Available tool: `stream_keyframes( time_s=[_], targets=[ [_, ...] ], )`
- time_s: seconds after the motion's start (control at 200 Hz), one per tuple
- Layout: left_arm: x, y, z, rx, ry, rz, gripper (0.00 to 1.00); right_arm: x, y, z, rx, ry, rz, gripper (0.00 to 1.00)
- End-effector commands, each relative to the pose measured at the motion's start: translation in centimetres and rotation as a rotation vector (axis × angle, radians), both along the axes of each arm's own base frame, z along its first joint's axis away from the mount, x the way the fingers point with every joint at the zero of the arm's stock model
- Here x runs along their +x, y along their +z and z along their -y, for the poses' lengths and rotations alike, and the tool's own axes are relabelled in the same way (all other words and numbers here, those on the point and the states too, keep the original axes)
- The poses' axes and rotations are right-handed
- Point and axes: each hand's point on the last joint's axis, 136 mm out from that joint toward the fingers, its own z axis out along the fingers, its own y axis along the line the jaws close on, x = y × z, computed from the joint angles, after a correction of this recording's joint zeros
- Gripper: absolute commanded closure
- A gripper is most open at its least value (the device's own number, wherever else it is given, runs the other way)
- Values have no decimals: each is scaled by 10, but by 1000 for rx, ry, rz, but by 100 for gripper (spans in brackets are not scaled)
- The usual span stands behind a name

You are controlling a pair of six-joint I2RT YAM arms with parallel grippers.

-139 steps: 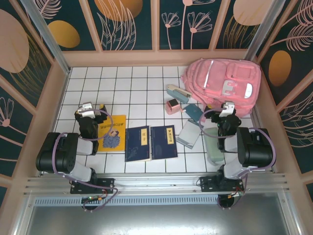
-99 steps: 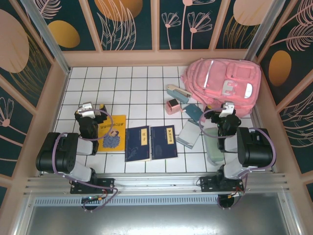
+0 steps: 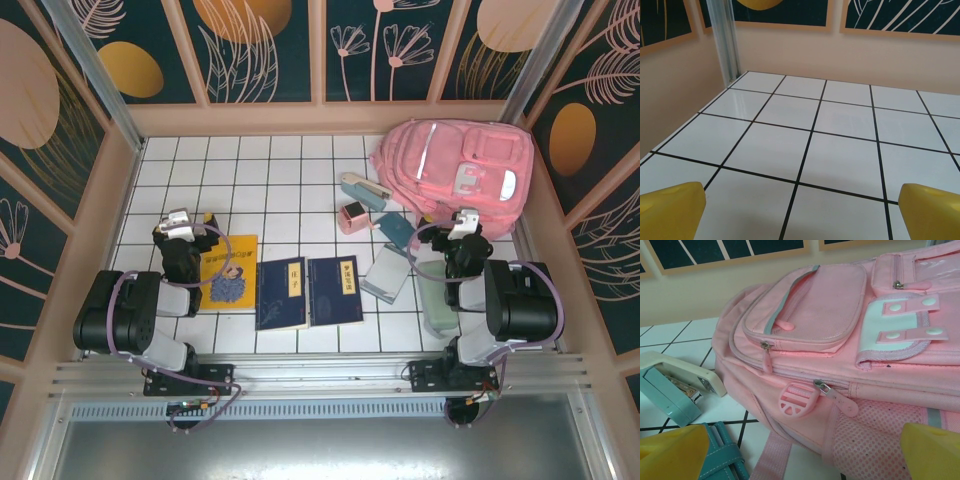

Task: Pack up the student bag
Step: Pick up the student bag from the top-right of the table.

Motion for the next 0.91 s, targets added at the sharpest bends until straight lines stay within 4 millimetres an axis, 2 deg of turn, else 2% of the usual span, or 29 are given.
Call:
stream_keyframes(
  time_s=[0.0, 0.075, 0.14, 0.2, 0.265, 0.36, 0.41, 0.435, 0.48, 0.52, 0.525, 0.53, 0.535, 0.56, 0.58, 0.641, 0.751, 0.811, 0.856, 0.901],
  targets=[
    [8, 31, 4, 16, -31, 47, 1, 8, 16, -5, -15, 14, 26, 1],
    [9, 52, 8, 22, -51, 57, 1, 14, 34, -17, -74, 27, 3, 1],
    [1, 89, 18, 16, -83, 160, 1, 15, 60, -33, -122, 33, 31, 1],
    [-5, 123, 35, -11, -130, 243, 1, 12, 90, -50, -125, 35, 102, 1],
    [-7, 151, 62, -57, -204, 283, 1, 10, 119, -64, -100, 25, 169, 1],
    [-3, 174, 97, -194, -273, 219, 1, 7, 167, -87, -75, 35, 257, 1],
    [1, 184, 107, -307, -248, 142, 1, 12, 189, -79, 19, -65, 265, 1],
    [2, 182, 112, -351, -245, 70, 1, 16, 197, -73, 84, -118, 246, 1],
    [2, 185, 125, -406, -279, -22, 1, 28, 209, -75, 177, -109, 171, 1],
    [2, 185, 139, -420, -339, -90, 1, 41, 214, -80, 227, -66, 71, 1],
    [2, 186, 141, -422, -346, -95, 1, 42, 204, -81, 225, -62, 37, 1],
    [3, 187, 142, -421, -353, -97, 1, 44, 211, -81, 233, -56, 35, 1],
    [2, 186, 143, -420, -357, -109, 1, 45, 203, -82, 232, -52, 6, 1],
    [2, 178, 145, -413, -358, -164, 1, 52, 203, -83, 261, -31, -53, 1],
    [3, 180, 145, -417, -349, -185, 1, 59, 204, -82, 297, -22, -83, 1],
    [5, 158, 130, -469, -209, -281, 1, 75, 192, -74, 404, -24, -169, 1],
    [7, 148, 137, -535, -239, -270, 1, 94, 176, -50, 578, 1, -211, 1],
    [7, 154, 137, -571, -241, -245, 1, 98, 173, -43, 590, 1, -207, 1],
    [6, 151, 148, -581, -296, -274, 1, 102, 173, -42, 584, 0, -184, 1],
    [4, 151, 163, -590, -374, -294, 1, 110, 164, -31, 599, -80, -212, 1]
  ],
)
